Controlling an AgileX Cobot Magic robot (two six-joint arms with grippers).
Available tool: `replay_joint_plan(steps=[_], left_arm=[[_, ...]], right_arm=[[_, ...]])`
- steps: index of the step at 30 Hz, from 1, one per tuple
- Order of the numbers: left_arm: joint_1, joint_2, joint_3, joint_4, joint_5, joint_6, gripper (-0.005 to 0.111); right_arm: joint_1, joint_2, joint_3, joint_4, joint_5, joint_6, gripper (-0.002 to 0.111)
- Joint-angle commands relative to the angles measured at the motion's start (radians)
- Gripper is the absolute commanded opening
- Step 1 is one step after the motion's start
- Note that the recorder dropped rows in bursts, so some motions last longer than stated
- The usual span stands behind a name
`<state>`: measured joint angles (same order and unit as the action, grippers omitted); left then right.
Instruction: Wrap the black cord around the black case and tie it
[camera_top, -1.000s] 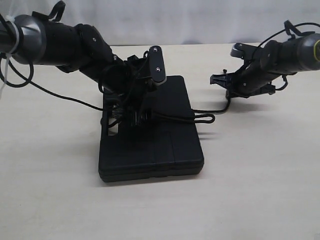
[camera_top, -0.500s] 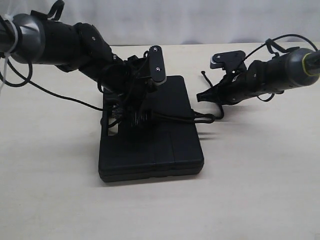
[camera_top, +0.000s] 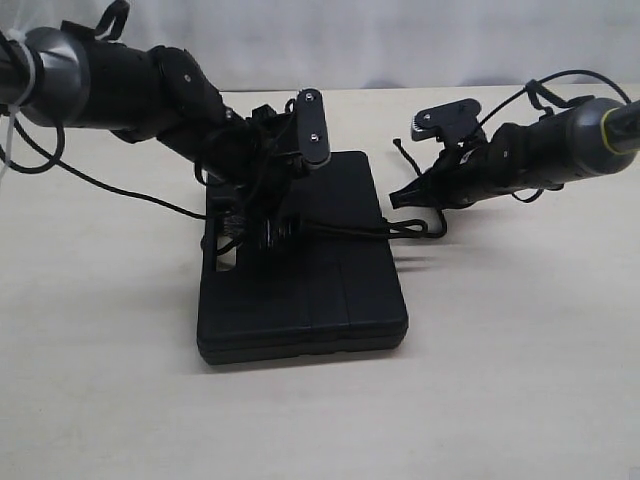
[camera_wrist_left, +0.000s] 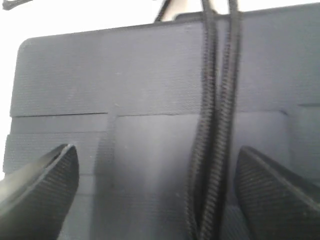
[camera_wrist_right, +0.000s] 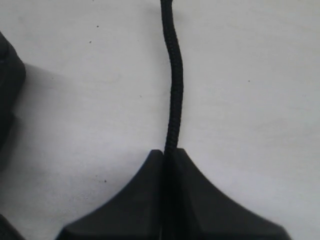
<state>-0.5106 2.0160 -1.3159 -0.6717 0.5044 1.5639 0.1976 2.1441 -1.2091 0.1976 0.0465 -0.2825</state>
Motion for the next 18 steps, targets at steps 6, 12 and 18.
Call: replay_joint_plan(steps=[6,12,18], left_arm=[[-0.005,0.017,0.0,0.033,0.057,-0.066,0.079],[-0.005,0.039,0.0,0.033,-0.02,-0.069,0.079],[-0.003,0.039,0.0,0.046,0.013,-0.073,0.054]], right_arm=[[-0.001,-0.01,0.005,-0.004,0.011,-0.017,0.004],[-0.001,-0.01,0.005,-0.004,0.011,-0.017,0.004],[-0.001,-0.01,0.005,-0.003,0.007,-0.017,0.004]])
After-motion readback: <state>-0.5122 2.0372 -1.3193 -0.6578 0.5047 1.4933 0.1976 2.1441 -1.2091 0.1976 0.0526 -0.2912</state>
